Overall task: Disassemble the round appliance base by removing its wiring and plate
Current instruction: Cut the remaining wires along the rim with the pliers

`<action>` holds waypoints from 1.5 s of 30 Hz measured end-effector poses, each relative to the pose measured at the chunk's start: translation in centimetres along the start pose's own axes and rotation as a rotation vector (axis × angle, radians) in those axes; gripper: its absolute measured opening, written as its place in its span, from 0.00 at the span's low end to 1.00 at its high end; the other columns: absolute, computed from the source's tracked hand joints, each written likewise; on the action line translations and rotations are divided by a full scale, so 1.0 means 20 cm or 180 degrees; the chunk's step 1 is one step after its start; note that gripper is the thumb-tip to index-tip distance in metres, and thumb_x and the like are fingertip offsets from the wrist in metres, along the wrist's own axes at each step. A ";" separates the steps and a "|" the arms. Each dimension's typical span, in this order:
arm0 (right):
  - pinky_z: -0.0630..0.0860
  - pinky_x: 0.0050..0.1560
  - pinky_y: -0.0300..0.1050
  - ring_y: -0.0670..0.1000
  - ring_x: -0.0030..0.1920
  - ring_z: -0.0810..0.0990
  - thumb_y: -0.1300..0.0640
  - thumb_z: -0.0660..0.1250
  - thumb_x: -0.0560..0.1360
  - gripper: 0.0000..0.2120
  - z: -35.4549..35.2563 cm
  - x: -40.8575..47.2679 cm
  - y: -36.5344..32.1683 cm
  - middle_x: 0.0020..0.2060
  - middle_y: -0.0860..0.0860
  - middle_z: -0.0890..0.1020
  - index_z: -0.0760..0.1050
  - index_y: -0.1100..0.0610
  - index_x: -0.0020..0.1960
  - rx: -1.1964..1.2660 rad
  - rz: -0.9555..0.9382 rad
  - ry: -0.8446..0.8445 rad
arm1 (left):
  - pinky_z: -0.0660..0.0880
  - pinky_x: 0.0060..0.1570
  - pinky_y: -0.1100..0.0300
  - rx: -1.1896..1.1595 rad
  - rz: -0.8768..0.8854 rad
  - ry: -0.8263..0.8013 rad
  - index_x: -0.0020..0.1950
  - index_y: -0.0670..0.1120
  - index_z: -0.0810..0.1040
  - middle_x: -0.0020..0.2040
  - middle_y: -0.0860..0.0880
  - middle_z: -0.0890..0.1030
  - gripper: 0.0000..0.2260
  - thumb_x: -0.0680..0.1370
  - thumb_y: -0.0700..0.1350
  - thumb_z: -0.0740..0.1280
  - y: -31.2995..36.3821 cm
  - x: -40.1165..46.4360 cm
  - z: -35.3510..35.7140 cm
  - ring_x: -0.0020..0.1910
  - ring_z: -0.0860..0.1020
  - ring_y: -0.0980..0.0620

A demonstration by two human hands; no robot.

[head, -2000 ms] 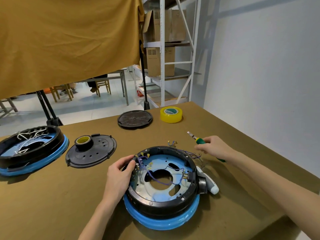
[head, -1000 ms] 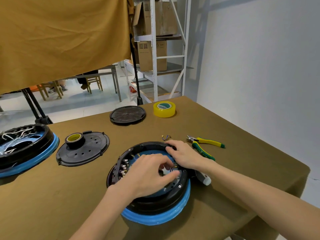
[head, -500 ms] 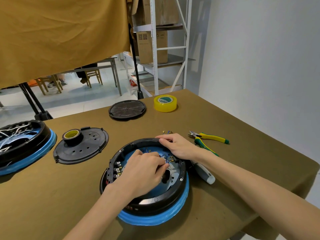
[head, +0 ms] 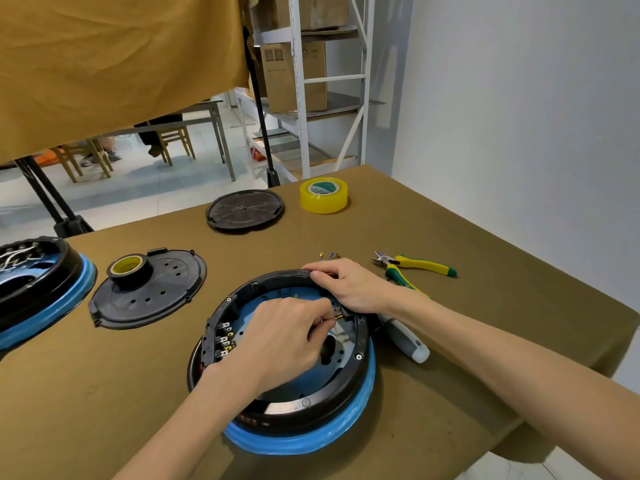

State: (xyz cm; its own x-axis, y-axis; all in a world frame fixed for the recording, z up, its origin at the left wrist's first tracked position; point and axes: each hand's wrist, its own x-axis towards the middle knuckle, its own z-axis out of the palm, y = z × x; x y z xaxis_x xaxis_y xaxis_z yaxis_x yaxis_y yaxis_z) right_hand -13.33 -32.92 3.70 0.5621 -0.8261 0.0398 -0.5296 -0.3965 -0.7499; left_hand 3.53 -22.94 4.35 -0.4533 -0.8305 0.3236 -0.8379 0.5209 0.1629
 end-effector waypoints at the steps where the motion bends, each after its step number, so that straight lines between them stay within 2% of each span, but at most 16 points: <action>1: 0.70 0.63 0.35 0.43 0.63 0.76 0.54 0.56 0.87 0.17 0.00 0.00 0.01 0.61 0.43 0.80 0.76 0.53 0.71 -0.0020 -0.0014 -0.0002 | 0.72 0.35 0.55 -0.0036 -0.0015 -0.0010 0.47 0.56 0.77 0.29 0.59 0.71 0.06 0.82 0.52 0.63 0.00 0.00 0.00 0.34 0.74 0.56; 4: 0.70 0.63 0.35 0.44 0.62 0.77 0.54 0.57 0.86 0.17 0.00 0.03 0.02 0.62 0.45 0.81 0.76 0.53 0.71 -0.0099 -0.0011 0.0012 | 0.69 0.37 0.58 -0.0050 -0.0230 -0.0085 0.51 0.57 0.77 0.32 0.60 0.73 0.08 0.84 0.56 0.60 0.01 0.01 0.01 0.36 0.74 0.57; 8: 0.72 0.65 0.38 0.44 0.63 0.78 0.50 0.61 0.85 0.17 -0.04 0.08 -0.05 0.64 0.47 0.82 0.76 0.52 0.72 -0.0270 -0.0103 -0.0205 | 0.71 0.50 0.59 -0.0198 -0.0327 0.0212 0.54 0.59 0.79 0.46 0.63 0.81 0.16 0.81 0.65 0.57 0.00 0.00 -0.04 0.46 0.75 0.61; 12: 0.75 0.64 0.50 0.51 0.63 0.78 0.38 0.60 0.82 0.27 -0.09 0.02 -0.12 0.65 0.53 0.79 0.72 0.55 0.73 -0.0785 0.0174 0.0306 | 0.67 0.57 0.57 -0.0110 -0.0773 0.0811 0.58 0.54 0.81 0.55 0.58 0.79 0.11 0.83 0.54 0.61 -0.17 -0.03 -0.11 0.57 0.74 0.54; 15: 0.76 0.58 0.54 0.55 0.57 0.77 0.35 0.61 0.79 0.26 -0.07 -0.16 -0.15 0.60 0.52 0.74 0.72 0.54 0.68 -0.1464 0.0813 0.0269 | 0.64 0.71 0.52 -0.0262 -0.1330 0.0215 0.74 0.53 0.72 0.72 0.53 0.73 0.19 0.84 0.54 0.61 -0.26 0.00 -0.12 0.72 0.69 0.50; 17: 0.78 0.53 0.55 0.55 0.52 0.77 0.35 0.60 0.80 0.23 -0.04 -0.25 -0.20 0.56 0.52 0.73 0.73 0.53 0.60 -0.1668 0.1040 0.0064 | 0.65 0.74 0.47 -0.0492 -0.1523 -0.0421 0.80 0.54 0.63 0.77 0.51 0.69 0.26 0.83 0.60 0.60 -0.28 0.02 -0.13 0.74 0.68 0.48; 19: 0.78 0.51 0.53 0.57 0.51 0.78 0.37 0.60 0.81 0.21 -0.03 -0.31 -0.25 0.55 0.53 0.72 0.75 0.53 0.58 -0.1652 0.1065 0.0193 | 0.68 0.72 0.46 -0.0606 -0.1571 -0.0711 0.81 0.55 0.59 0.78 0.51 0.68 0.31 0.81 0.62 0.62 -0.28 0.01 -0.13 0.74 0.70 0.48; 23: 0.73 0.43 0.48 0.57 0.51 0.80 0.37 0.55 0.82 0.21 0.00 -0.41 -0.31 0.55 0.52 0.75 0.77 0.51 0.59 -0.2062 0.1208 0.0289 | 0.72 0.69 0.48 -0.0546 -0.1742 -0.0513 0.81 0.53 0.60 0.75 0.52 0.71 0.31 0.81 0.61 0.64 -0.27 -0.08 -0.11 0.71 0.71 0.50; 26: 0.69 0.36 0.46 0.52 0.42 0.78 0.40 0.59 0.82 0.15 0.02 -0.45 -0.31 0.45 0.50 0.77 0.73 0.52 0.54 -0.1997 0.1137 -0.0145 | 0.73 0.67 0.49 -0.0436 -0.1870 -0.0338 0.80 0.52 0.62 0.73 0.51 0.72 0.30 0.81 0.61 0.63 -0.25 -0.13 -0.11 0.69 0.72 0.49; 28: 0.73 0.38 0.49 0.53 0.42 0.78 0.46 0.61 0.82 0.11 0.02 -0.41 -0.31 0.46 0.52 0.77 0.72 0.54 0.53 -0.1757 0.1060 -0.0358 | 0.75 0.63 0.50 -0.0401 -0.2033 -0.0270 0.77 0.50 0.66 0.69 0.50 0.75 0.28 0.81 0.62 0.62 -0.23 -0.14 -0.12 0.66 0.75 0.48; 32: 0.80 0.54 0.54 0.58 0.53 0.81 0.51 0.66 0.82 0.15 -0.03 -0.29 -0.27 0.56 0.57 0.81 0.75 0.58 0.64 -0.1538 0.0953 0.0142 | 0.74 0.38 0.54 -0.0076 -0.2483 -0.0111 0.50 0.48 0.73 0.44 0.51 0.78 0.28 0.79 0.71 0.51 -0.19 -0.22 -0.15 0.41 0.78 0.51; 35: 0.77 0.54 0.47 0.55 0.55 0.81 0.49 0.73 0.78 0.22 -0.05 -0.21 -0.27 0.57 0.54 0.82 0.75 0.56 0.68 -0.1093 0.0839 0.0566 | 0.68 0.34 0.56 0.0197 -0.2595 0.0191 0.41 0.50 0.72 0.37 0.52 0.78 0.28 0.80 0.70 0.46 -0.18 -0.26 -0.18 0.35 0.75 0.52; 37: 0.77 0.52 0.47 0.53 0.53 0.80 0.50 0.72 0.78 0.18 -0.03 -0.18 -0.26 0.57 0.53 0.82 0.77 0.56 0.64 -0.0985 0.0794 0.0624 | 0.74 0.40 0.54 -0.0219 -0.2389 0.0422 0.44 0.51 0.74 0.44 0.53 0.78 0.21 0.82 0.65 0.53 -0.21 -0.25 -0.16 0.42 0.77 0.54; 39: 0.76 0.47 0.48 0.54 0.49 0.79 0.52 0.69 0.80 0.12 0.03 -0.19 -0.24 0.54 0.54 0.82 0.75 0.54 0.61 -0.1109 0.0803 0.0622 | 0.77 0.51 0.57 -0.1260 -0.2070 0.0464 0.56 0.52 0.77 0.54 0.55 0.79 0.10 0.84 0.56 0.61 -0.23 -0.22 -0.12 0.53 0.78 0.56; 41: 0.76 0.48 0.51 0.57 0.49 0.79 0.55 0.66 0.81 0.08 0.08 -0.20 -0.21 0.52 0.55 0.82 0.73 0.53 0.60 -0.1219 0.0697 0.0826 | 0.77 0.58 0.58 -0.2139 -0.1819 0.0316 0.65 0.53 0.77 0.60 0.56 0.80 0.10 0.85 0.49 0.64 -0.24 -0.22 -0.08 0.59 0.78 0.58; 45: 0.77 0.56 0.56 0.57 0.55 0.79 0.60 0.66 0.81 0.08 0.06 -0.17 -0.22 0.54 0.55 0.81 0.71 0.55 0.59 -0.0974 0.0242 0.0822 | 0.80 0.42 0.66 -0.3018 -0.1891 0.0565 0.62 0.55 0.79 0.54 0.53 0.83 0.10 0.85 0.43 0.64 -0.24 -0.25 -0.02 0.48 0.83 0.61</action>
State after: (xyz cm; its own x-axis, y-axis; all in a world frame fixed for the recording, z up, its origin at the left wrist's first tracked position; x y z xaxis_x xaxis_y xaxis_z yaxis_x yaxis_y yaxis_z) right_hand -12.12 -27.91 5.98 0.3567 -0.9156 0.1855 -0.7501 -0.3990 -0.5274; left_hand 9.92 -21.21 2.27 0.0524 -0.9958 0.0749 -0.3034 0.0556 0.9512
